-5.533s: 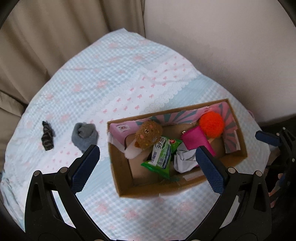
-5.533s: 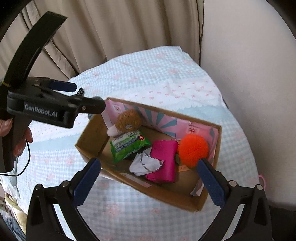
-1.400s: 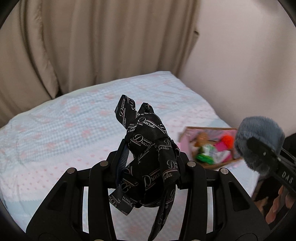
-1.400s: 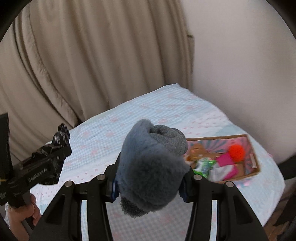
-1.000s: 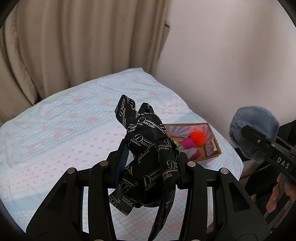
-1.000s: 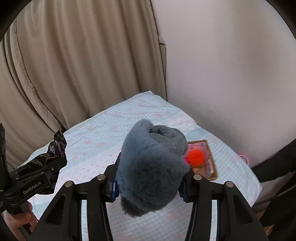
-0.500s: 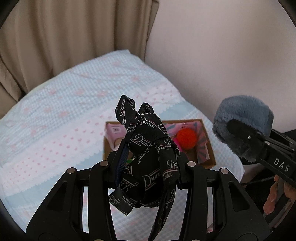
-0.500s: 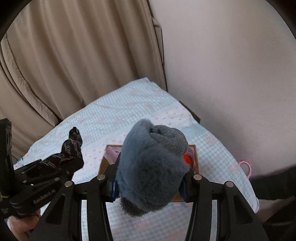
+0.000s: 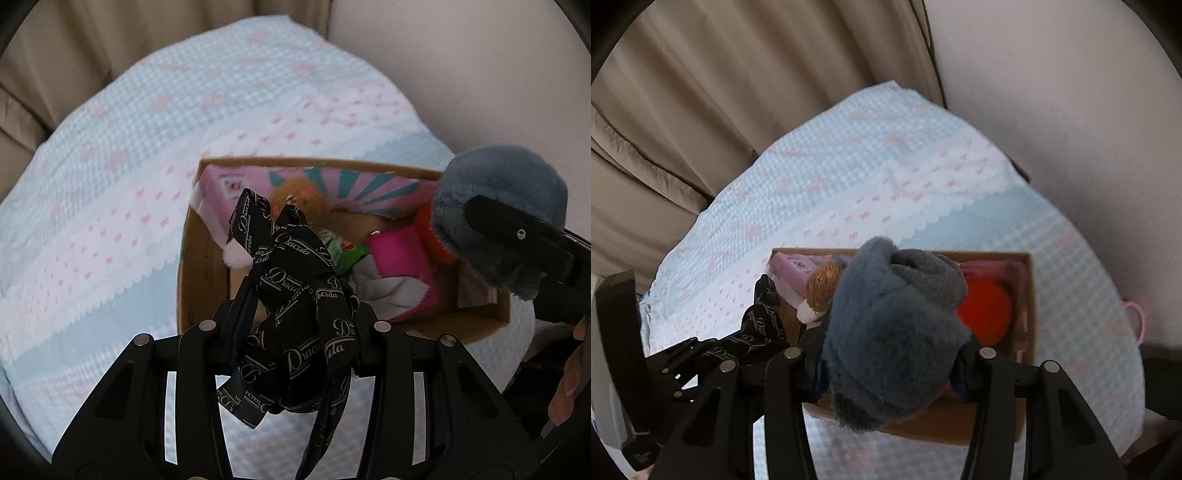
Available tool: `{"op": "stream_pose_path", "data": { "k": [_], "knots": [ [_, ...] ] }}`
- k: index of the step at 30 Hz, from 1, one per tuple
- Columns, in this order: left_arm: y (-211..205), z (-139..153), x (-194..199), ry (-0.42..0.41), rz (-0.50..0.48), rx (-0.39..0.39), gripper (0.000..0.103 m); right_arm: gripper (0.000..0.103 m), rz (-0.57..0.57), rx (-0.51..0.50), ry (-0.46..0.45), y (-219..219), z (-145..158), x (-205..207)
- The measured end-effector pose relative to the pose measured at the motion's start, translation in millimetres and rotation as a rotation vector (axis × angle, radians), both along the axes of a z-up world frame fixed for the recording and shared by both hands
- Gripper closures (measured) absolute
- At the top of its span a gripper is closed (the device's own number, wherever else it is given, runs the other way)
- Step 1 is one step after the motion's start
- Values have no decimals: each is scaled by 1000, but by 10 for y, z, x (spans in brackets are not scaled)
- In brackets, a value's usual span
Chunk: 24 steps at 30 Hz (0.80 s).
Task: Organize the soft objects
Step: 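Carry the black cloth into the box and open the left gripper while the right releases the sock there, then lift both open grippers up and away from the box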
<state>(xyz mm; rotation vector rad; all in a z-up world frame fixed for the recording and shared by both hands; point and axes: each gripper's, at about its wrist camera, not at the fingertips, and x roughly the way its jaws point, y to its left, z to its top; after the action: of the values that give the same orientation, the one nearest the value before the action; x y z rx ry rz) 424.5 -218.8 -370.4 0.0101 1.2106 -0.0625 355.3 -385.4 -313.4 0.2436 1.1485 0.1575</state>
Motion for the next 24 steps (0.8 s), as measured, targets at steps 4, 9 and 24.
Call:
{"op": "stream_pose_path", "data": {
  "k": [4,9,24],
  "knots": [
    [-1,-50,70,14,11,46,50,50,1,38,41,-8,-132,127],
    [12,-131,117,53,-16,26,0,10,9,47,97,28,-287,321],
    [65,111,93,15,7,5,0,3,-7,5,94,-7,-240,267]
  ]
}}
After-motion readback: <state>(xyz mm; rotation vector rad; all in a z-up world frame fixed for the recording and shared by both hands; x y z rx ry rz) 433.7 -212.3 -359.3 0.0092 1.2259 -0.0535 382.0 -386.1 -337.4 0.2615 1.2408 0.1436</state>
